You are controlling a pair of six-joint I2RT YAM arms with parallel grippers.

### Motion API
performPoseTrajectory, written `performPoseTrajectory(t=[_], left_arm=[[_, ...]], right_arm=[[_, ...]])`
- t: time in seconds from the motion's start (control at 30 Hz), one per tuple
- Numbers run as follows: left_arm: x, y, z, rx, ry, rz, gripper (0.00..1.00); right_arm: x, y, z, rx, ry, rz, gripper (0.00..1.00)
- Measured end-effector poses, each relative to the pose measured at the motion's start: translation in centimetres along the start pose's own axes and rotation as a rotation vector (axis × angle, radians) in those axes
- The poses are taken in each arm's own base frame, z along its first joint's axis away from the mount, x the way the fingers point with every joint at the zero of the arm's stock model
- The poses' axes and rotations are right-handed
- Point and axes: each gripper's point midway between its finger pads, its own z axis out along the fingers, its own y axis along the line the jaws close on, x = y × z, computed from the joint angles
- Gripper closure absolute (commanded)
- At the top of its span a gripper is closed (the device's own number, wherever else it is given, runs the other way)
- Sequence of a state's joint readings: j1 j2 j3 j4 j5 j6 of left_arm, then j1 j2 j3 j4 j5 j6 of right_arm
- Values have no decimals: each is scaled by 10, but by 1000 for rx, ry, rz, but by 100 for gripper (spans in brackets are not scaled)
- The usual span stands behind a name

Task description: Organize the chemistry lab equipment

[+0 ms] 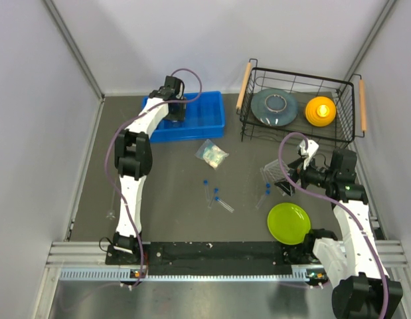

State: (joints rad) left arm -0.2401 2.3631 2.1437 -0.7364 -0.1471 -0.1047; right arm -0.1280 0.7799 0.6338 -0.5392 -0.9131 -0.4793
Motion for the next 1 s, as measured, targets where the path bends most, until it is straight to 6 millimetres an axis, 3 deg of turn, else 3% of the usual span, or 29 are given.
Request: performPoseTrajectory(t=[0.53, 0.7, 0.83, 1.0], left_arm=[[-6, 7, -7, -20, -18, -8, 22], [-22, 8, -31, -13, -65, -18, 11], [-32, 10, -61, 2, -118, -34, 5], [-25, 14, -108, 23, -175, -62, 1]], right_arm=[[0, 0, 0, 0, 0, 0, 1], [0, 0, 0, 0, 0, -1, 1], [0, 0, 0, 0, -1, -1, 1], [-2, 1, -2, 7, -7, -14, 1]])
